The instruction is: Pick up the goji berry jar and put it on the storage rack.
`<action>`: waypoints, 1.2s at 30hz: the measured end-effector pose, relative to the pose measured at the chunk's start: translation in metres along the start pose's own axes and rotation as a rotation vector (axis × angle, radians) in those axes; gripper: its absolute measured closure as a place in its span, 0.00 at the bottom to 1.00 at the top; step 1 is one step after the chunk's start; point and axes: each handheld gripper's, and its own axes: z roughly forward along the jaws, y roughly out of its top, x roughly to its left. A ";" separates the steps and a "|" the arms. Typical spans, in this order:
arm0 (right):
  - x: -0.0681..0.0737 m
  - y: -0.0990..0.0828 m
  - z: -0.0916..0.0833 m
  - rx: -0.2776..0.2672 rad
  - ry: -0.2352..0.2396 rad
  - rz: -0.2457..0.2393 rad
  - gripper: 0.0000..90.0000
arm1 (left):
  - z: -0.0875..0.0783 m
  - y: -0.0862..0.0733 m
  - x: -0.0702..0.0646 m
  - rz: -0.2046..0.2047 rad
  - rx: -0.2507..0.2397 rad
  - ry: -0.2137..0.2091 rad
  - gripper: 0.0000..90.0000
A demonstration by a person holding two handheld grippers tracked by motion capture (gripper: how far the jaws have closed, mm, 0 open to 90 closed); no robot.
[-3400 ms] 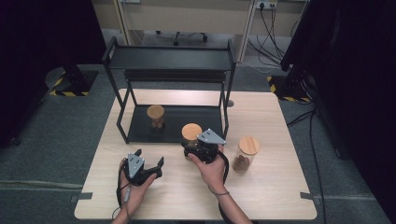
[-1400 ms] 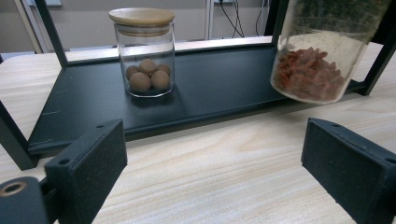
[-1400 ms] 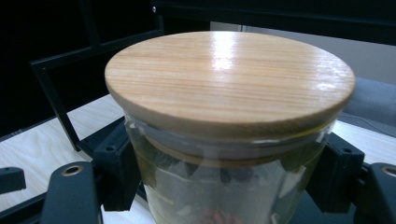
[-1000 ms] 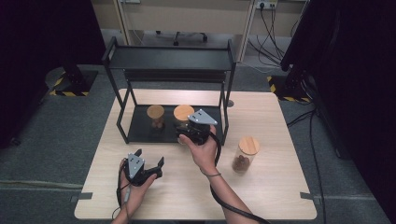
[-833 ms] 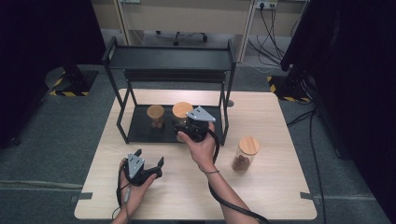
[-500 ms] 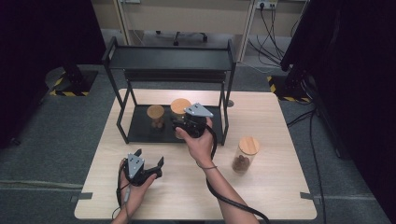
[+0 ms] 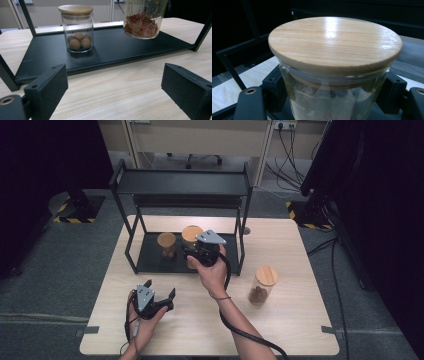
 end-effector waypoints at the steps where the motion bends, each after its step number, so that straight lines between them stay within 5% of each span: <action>1: 0.000 0.000 0.000 0.000 0.000 -0.001 0.28 | 0.000 0.000 0.000 0.000 0.000 0.000 0.07; 36: 0.003 0.005 0.005 0.001 0.004 0.000 0.28 | 0.000 0.000 0.000 0.000 -0.003 -0.001 0.07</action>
